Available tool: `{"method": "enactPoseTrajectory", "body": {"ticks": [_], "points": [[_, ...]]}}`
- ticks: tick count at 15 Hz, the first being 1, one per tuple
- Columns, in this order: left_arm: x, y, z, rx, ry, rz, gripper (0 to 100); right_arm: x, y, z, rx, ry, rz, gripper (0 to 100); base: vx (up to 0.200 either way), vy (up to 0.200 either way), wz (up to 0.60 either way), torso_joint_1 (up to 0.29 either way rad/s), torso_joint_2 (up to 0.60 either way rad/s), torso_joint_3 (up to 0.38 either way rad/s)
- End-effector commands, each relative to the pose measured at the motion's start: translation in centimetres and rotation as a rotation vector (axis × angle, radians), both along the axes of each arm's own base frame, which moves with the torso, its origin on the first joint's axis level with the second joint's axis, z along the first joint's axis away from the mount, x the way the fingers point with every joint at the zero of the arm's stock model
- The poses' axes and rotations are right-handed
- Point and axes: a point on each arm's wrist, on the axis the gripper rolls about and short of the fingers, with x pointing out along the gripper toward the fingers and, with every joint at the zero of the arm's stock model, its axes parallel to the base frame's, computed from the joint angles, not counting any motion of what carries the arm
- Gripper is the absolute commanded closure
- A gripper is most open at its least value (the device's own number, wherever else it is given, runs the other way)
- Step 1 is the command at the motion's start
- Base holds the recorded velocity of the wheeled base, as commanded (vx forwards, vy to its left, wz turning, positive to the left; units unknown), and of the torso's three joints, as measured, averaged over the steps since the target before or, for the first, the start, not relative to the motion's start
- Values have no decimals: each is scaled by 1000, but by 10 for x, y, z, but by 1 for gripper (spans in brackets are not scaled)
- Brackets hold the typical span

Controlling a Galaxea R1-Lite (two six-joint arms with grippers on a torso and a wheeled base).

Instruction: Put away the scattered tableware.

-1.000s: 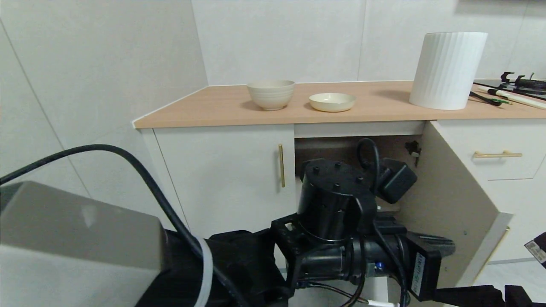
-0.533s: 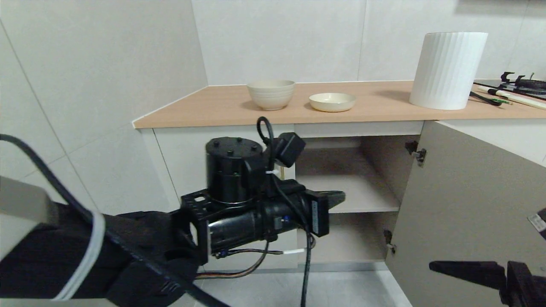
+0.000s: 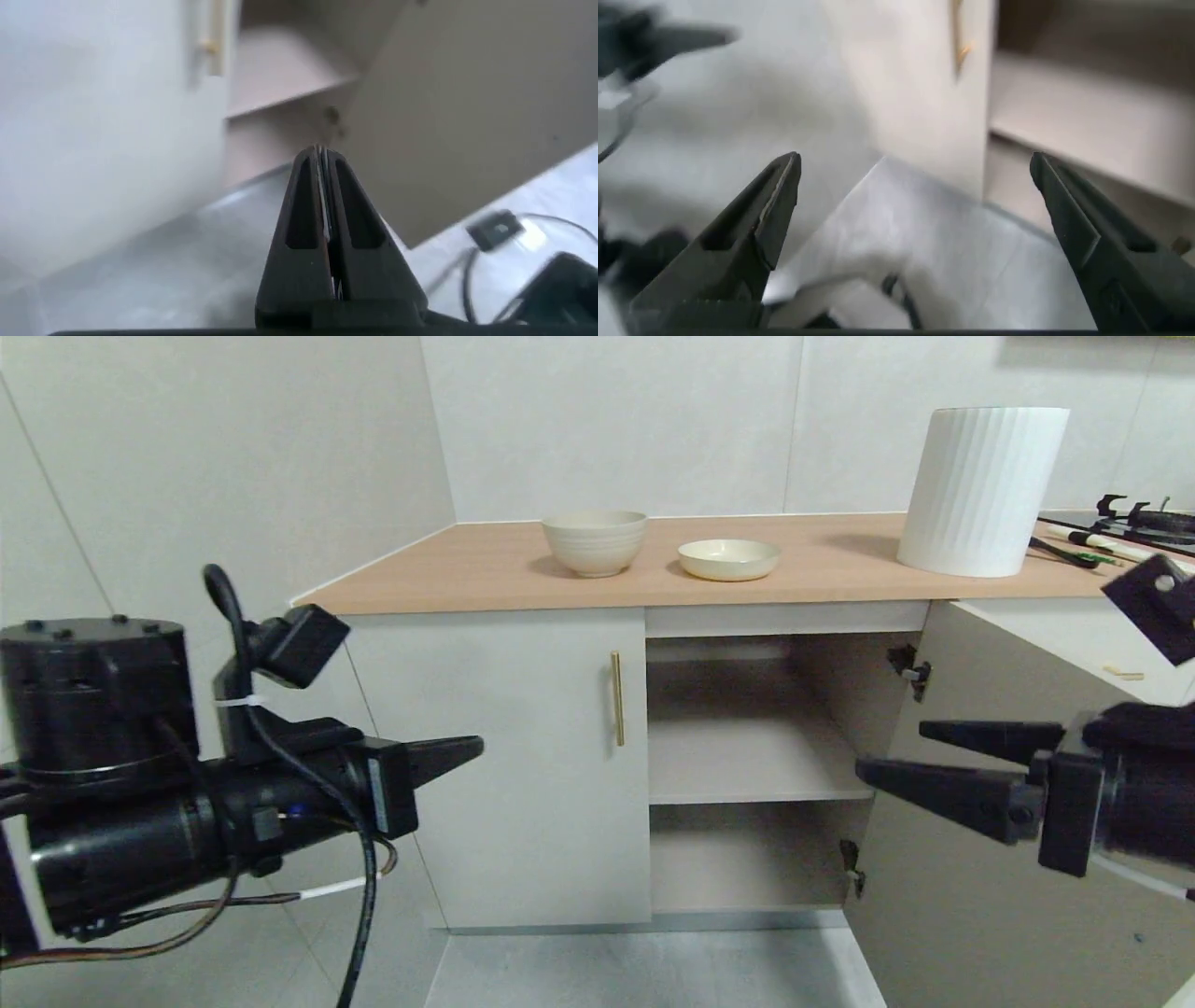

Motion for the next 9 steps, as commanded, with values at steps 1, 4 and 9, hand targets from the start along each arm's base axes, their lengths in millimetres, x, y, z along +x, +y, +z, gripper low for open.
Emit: {"method": "enactPoseTrajectory", "body": {"ticks": [1, 4, 9], "points": [[-24, 21, 24, -27, -91, 53, 100, 36, 12, 9, -20, 28, -53, 0, 0, 0, 0, 0, 0, 0], [-24, 25, 30, -40, -99, 79, 100, 61, 19, 12, -6, 15, -117, 0, 0, 0, 0, 0, 0, 0], [-20, 26, 38, -69, -116, 92, 0, 45, 4, 15, 21, 36, -165, 0, 0, 0, 0, 0, 0, 0]]}}
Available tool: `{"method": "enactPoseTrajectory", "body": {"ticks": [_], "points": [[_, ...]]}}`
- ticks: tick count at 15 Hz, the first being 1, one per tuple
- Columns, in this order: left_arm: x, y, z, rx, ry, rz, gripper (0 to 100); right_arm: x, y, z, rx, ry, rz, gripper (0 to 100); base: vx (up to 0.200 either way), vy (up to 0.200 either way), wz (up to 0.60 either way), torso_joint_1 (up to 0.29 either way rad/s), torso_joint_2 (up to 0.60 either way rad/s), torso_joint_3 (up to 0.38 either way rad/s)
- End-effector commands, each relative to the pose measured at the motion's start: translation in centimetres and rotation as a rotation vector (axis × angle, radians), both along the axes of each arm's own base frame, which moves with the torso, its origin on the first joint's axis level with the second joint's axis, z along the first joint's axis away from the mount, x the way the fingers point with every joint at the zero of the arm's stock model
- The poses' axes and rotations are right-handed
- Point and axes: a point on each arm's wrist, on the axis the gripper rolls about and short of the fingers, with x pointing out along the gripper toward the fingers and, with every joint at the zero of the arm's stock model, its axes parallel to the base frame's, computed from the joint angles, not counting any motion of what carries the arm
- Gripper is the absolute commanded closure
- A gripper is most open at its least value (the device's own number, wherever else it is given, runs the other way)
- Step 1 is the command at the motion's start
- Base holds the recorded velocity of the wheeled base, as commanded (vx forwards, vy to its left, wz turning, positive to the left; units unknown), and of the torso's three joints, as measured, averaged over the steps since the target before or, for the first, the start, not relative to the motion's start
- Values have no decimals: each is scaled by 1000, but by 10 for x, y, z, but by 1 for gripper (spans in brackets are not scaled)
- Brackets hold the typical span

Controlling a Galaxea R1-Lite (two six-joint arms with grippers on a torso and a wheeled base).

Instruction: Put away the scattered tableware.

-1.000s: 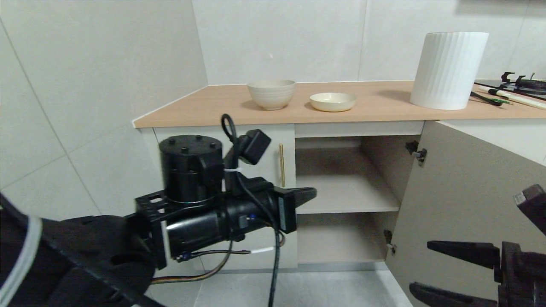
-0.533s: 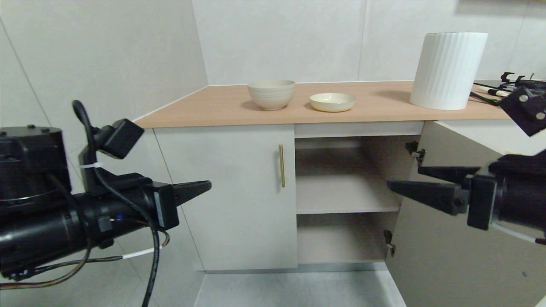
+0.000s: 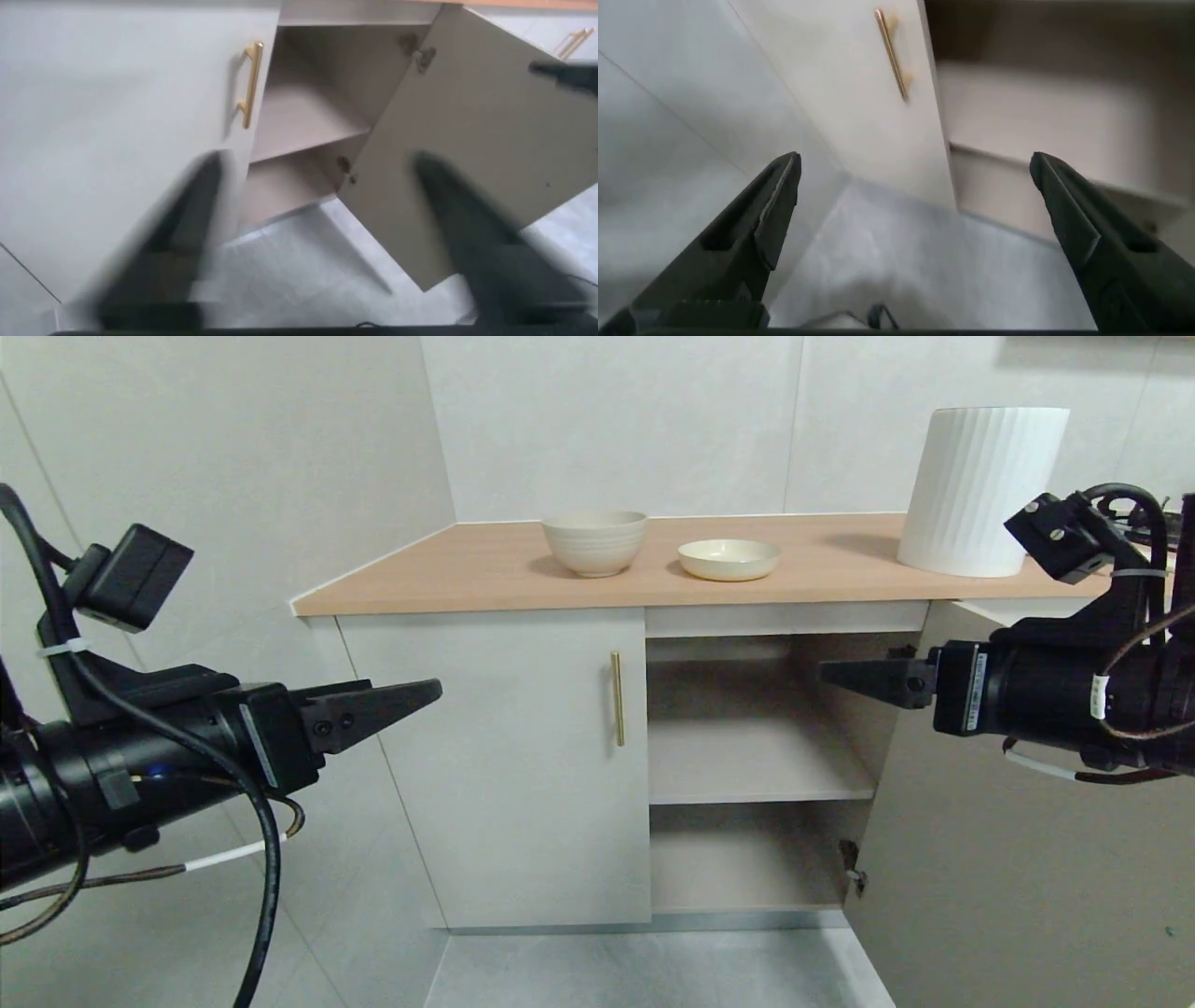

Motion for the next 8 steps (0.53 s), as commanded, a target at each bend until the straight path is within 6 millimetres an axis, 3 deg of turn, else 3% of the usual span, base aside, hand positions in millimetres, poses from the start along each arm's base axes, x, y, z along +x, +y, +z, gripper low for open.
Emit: {"method": "enactPoseTrajectory", "body": {"ticks": [1, 5, 8], "points": [[-4, 2, 3, 0, -18, 15, 0, -16, -10, 5, -9, -2, -25, 0, 0, 0, 0, 0, 0, 0], [-16, 7, 11, -11, -56, 25, 0, -41, -24, 21, -34, 28, -42, 0, 0, 0, 0, 0, 0, 0], [-17, 7, 11, -10, -53, 24, 0, -45, -25, 17, -34, 46, -6, 0, 200, 0, 0, 2, -1, 6]]}}
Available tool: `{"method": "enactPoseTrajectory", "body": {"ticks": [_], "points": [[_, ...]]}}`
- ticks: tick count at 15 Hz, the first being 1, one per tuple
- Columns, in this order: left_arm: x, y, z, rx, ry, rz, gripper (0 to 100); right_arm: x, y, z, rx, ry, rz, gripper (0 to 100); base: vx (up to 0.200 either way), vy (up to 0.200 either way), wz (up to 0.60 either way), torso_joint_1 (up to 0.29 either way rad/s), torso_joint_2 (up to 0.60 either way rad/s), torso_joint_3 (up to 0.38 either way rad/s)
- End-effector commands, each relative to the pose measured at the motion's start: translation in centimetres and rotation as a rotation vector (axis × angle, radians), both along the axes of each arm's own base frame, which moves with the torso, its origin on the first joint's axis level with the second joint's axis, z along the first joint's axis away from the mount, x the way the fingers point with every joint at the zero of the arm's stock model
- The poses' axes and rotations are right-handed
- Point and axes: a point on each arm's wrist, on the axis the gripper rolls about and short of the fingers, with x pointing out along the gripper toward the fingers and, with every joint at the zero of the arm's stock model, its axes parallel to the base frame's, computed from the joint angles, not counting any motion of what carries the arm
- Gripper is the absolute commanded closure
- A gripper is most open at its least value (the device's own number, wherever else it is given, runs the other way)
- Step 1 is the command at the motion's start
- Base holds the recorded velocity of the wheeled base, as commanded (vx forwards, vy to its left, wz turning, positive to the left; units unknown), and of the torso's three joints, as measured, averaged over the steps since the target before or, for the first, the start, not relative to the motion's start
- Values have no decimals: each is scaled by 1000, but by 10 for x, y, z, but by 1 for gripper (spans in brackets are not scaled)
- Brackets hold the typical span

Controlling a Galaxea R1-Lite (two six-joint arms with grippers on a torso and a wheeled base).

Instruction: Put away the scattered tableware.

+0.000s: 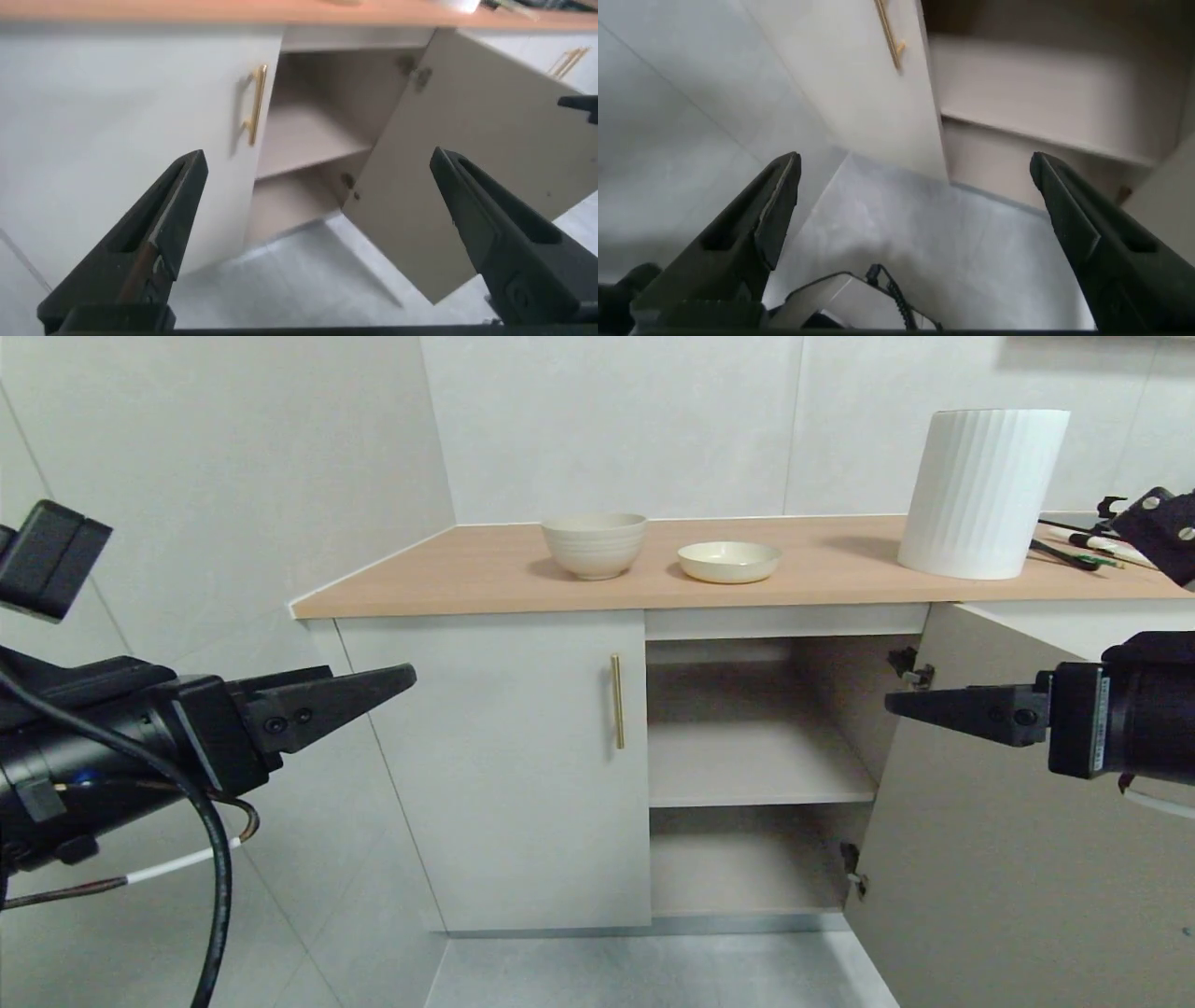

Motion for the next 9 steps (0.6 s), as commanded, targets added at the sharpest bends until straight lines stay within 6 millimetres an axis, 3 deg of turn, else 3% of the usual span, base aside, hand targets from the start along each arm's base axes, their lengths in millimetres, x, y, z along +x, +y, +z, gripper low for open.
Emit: {"method": "enactPoseTrajectory", "body": {"ticks": [1, 9], "points": [[0, 0, 1, -1, -1, 0, 0, -6, -3, -2, 5, -1, 17, 0, 200, 0, 0, -2, -7, -2], [2, 0, 0, -2, 7, 2, 0, -4, -1, -10, -41, 4, 41, 0, 200, 0, 0, 3, 4, 2]]}}
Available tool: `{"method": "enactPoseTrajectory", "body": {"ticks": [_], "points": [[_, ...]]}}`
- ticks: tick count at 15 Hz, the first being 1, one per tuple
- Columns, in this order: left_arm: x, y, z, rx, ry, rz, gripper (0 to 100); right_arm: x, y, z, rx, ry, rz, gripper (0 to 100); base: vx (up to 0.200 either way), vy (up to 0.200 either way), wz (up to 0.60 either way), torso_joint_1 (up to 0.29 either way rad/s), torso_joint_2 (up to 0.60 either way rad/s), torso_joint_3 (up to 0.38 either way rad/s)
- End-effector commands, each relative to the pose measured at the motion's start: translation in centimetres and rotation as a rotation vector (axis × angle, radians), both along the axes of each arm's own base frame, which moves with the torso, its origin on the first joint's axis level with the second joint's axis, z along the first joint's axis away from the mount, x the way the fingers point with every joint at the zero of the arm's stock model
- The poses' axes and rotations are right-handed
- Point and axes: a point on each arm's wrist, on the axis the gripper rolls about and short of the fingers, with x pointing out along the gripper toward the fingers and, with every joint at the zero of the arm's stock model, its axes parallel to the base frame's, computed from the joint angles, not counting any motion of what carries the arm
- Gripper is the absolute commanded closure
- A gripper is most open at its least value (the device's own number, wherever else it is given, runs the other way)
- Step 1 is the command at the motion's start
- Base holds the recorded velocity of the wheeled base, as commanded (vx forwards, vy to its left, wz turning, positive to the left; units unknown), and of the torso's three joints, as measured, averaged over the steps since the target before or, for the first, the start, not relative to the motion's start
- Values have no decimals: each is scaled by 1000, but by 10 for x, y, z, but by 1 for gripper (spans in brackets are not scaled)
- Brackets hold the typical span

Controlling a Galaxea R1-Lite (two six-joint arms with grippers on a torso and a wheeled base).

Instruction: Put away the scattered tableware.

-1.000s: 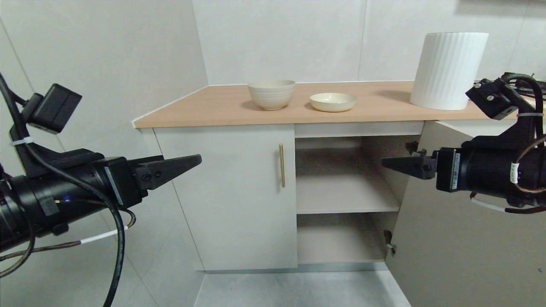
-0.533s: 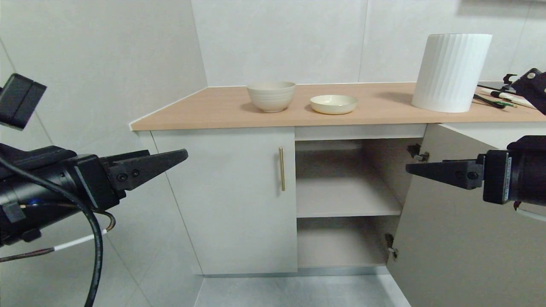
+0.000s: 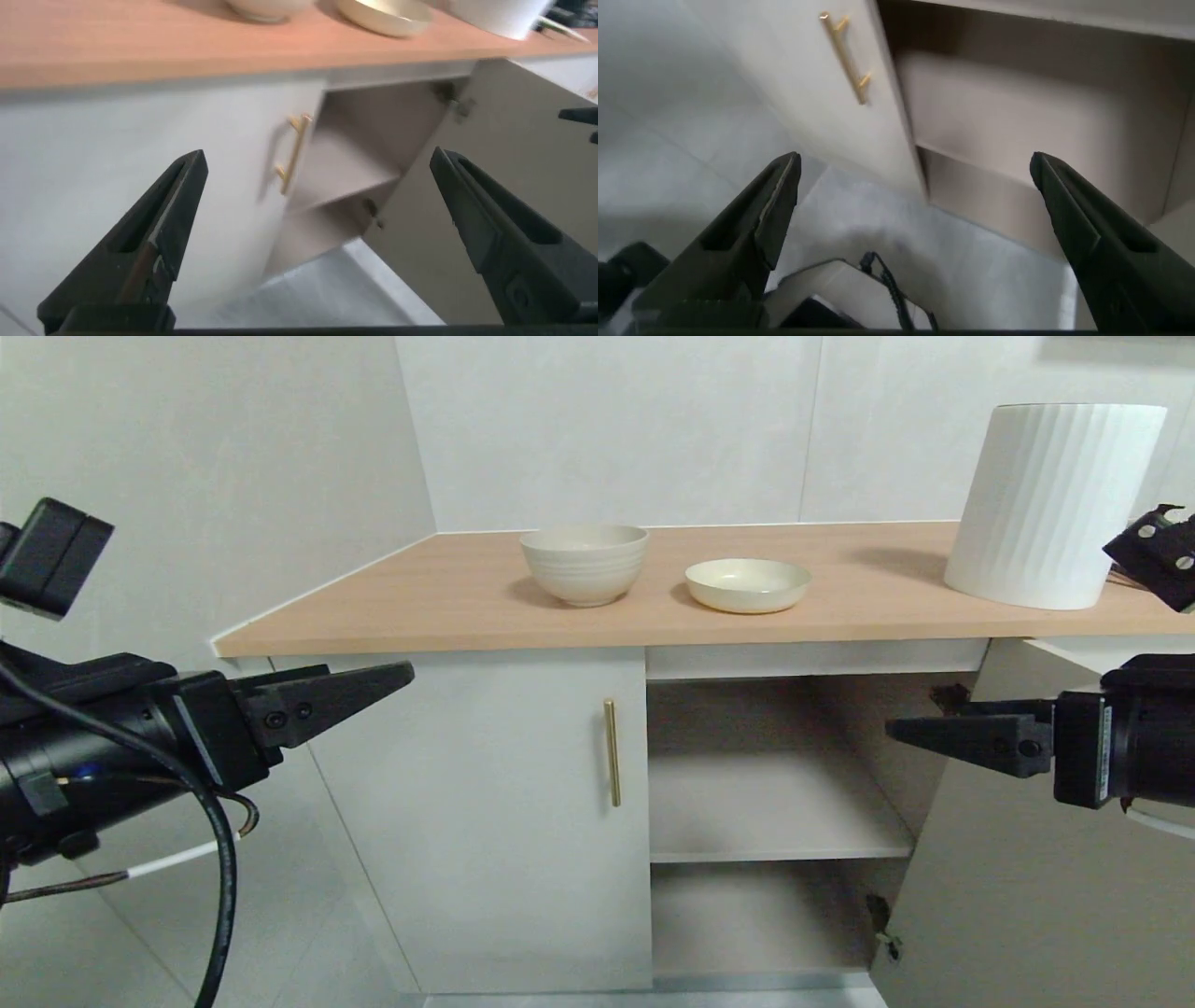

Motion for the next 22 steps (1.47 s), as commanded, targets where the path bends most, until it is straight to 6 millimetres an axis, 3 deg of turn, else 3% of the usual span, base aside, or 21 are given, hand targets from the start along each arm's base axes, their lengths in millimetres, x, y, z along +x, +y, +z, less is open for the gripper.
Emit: {"method": "enactPoseTrajectory", "body": {"ticks": [1, 10, 22], "points": [[2, -1, -1, 0, 6, 0, 0, 0, 0, -2, -5, 4, 8, 0, 200, 0, 0, 2, 7, -2], [4, -1, -5, 3, 22, -6, 0, -2, 0, -3, 1, 4, 39, 0, 22, 0, 0, 2, -5, -4], [17, -6, -18, 21, 85, -12, 0, 3, 3, -13, -2, -19, 76, 0, 0, 0, 0, 127, -412, -285]]}}
